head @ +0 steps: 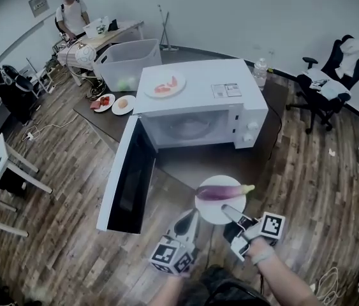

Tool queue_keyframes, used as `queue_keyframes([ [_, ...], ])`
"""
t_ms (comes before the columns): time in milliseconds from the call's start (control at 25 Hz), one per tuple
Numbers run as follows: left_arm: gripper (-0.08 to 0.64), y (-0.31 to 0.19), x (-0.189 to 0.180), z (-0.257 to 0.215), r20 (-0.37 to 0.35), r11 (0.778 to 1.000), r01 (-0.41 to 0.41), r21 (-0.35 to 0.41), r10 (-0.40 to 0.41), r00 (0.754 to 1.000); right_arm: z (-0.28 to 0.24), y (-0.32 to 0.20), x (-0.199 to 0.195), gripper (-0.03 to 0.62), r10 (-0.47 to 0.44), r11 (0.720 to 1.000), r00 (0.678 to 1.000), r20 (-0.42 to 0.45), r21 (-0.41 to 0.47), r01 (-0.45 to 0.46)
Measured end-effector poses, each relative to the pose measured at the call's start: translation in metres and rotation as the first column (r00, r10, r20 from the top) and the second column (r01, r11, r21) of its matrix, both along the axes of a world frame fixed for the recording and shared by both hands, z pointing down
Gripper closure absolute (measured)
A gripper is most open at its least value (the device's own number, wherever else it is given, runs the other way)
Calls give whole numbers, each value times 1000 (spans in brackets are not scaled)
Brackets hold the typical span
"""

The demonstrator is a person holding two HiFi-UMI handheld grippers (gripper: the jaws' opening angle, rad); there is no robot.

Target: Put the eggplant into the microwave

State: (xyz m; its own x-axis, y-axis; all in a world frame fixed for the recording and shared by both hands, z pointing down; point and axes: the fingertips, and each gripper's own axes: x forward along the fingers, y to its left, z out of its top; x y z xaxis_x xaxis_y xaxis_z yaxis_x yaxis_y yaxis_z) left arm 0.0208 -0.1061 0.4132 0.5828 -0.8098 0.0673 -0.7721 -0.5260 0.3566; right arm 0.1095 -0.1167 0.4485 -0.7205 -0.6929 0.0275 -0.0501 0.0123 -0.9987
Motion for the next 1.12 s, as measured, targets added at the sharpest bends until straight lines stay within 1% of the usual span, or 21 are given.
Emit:
queue_keyframes([
  [200,554,-19,-1,10,7,999,34,7,-34,999,12,-25,-2,578,-30,1000,1000,7,2,30],
  [400,554,-36,-8,21,4,996,79,-41,-79,997,22,-48,-10,578,-46,999,999,17,-14,46],
  [480,554,-46,-11,24,4,995,92,-39,-91,996,23,-60,-12,577,-46,999,999,20,-10,46],
  [640,554,-62,-16,25,40,993,115,-3,-114,993,23,-83,-18,578,-46,999,998,41,-1,46],
  [720,554,-72,-19,28,55,992,128,-2,-128,990,23,-95,-21,577,-47,999,998,51,2,47],
  [800,554,-83,-19,32,63,990,140,-8,-139,988,23,-106,-20,577,-51,999,998,41,7,51],
  [1000,554,-109,-29,37,103,989,144,16,-145,984,24,-138,-35,578,-89,995,996,17,35,88],
  [1120,554,-122,-36,40,110,988,153,4,-153,982,23,-156,-43,577,-96,994,995,8,45,96],
])
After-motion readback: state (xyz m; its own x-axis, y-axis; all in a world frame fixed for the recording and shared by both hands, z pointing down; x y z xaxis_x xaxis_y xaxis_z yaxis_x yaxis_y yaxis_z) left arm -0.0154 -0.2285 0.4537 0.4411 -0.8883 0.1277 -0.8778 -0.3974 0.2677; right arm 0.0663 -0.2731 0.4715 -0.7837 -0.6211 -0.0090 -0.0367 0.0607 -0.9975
